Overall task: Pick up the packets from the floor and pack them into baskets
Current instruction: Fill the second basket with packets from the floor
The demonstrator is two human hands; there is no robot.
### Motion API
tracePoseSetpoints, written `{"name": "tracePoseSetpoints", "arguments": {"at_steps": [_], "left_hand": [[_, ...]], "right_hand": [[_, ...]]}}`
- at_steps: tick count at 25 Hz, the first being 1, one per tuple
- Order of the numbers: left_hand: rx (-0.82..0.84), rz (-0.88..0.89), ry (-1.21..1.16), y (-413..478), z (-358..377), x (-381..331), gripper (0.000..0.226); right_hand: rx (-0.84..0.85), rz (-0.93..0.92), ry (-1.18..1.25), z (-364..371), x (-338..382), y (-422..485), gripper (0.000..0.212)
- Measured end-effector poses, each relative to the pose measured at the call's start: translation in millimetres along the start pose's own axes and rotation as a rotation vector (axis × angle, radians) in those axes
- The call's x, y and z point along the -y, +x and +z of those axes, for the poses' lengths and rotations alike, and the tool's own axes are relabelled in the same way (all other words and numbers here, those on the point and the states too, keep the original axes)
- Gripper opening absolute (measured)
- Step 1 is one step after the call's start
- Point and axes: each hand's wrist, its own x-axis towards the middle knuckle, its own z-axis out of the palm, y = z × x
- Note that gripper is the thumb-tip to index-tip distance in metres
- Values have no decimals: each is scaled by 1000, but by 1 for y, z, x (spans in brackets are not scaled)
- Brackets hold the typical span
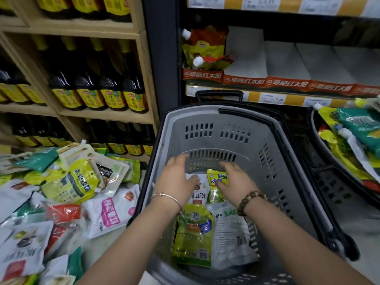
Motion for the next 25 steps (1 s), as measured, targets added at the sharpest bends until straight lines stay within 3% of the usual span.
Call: {"name": "tracePoseSetpoints", "arguments": {"at_steps": [5, 13, 19, 25], "left_hand": [[-198, -27, -142, -37, -49, 37, 51], [-316, -259, -130, -98, -81, 152, 47], [-336, -503, -52, -166, -89, 255, 50], [-226, -799, -53, -235, -46, 331, 48]], "right_hand": [[-46, -157, 115, 5, 71, -14, 55], [-33, -494, 99, 47, 192, -42, 48], [163, -797, -241, 149, 278, -56, 46], [524, -756, -374, 285, 247, -56, 42]]}}
